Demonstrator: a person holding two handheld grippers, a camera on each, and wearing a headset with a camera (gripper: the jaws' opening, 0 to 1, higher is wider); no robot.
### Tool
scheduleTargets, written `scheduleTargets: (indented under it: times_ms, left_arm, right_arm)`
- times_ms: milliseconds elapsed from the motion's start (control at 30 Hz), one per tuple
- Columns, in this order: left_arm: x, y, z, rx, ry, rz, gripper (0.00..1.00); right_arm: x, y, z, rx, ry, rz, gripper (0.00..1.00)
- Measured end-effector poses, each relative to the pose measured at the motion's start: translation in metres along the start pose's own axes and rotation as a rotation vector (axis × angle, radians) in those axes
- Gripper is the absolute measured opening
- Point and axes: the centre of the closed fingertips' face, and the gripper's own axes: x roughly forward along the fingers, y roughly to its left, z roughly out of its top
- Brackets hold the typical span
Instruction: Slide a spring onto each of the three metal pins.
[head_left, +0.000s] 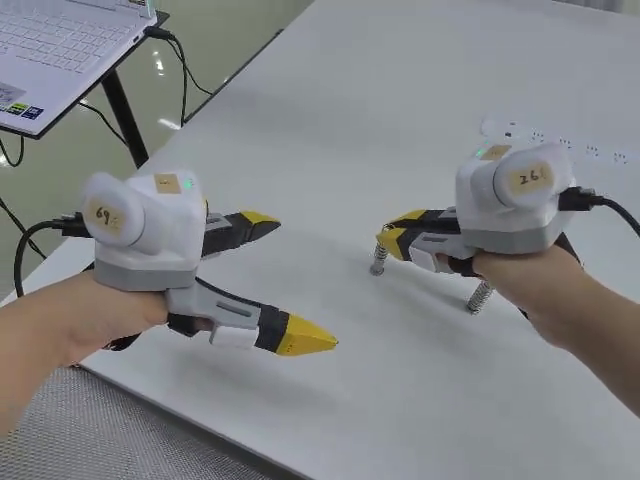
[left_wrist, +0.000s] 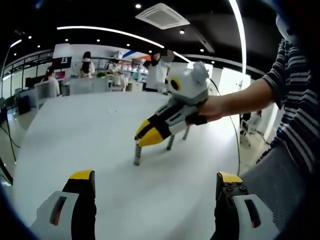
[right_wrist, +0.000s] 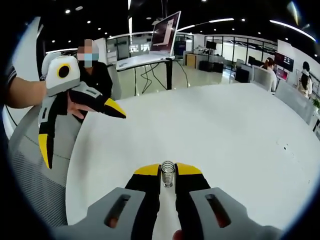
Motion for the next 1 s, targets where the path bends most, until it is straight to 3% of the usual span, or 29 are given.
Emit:
scheduleTargets:
  times_ms: [333,567,667,733,1000]
  left_arm:
    - [-0.001,0.002,-0.002,-0.003,0.005,0.005,0.98]
    - [0.002,0.001,-0.004,-0.007,0.013,0.004,0.98]
    - [0.004,-0.003,-0.004,-0.008,0.015,-0.005,0.98]
    - [0.004,-0.004,-0.003,-0.006,0.017,-0.007,0.98]
    - [0.006,0.001,0.009,-0.011,-0.002,0.009,0.98]
  right_arm:
    - [0.013,0.004,-0.018,-0.038,0.052,0.003,0.08]
    - [0.011,0.004,-0.015,-0.030,0.045,0.001,0.08]
    - [0.011,0.005,-0.019,-0.050,0.068,0.007,0.12]
    - [0.010,0.007,-0.019,-0.053,0.062,0.007,0.19]
    - [-0.004,0.006,-0.005,-0.025,0.003,-0.010,0.19]
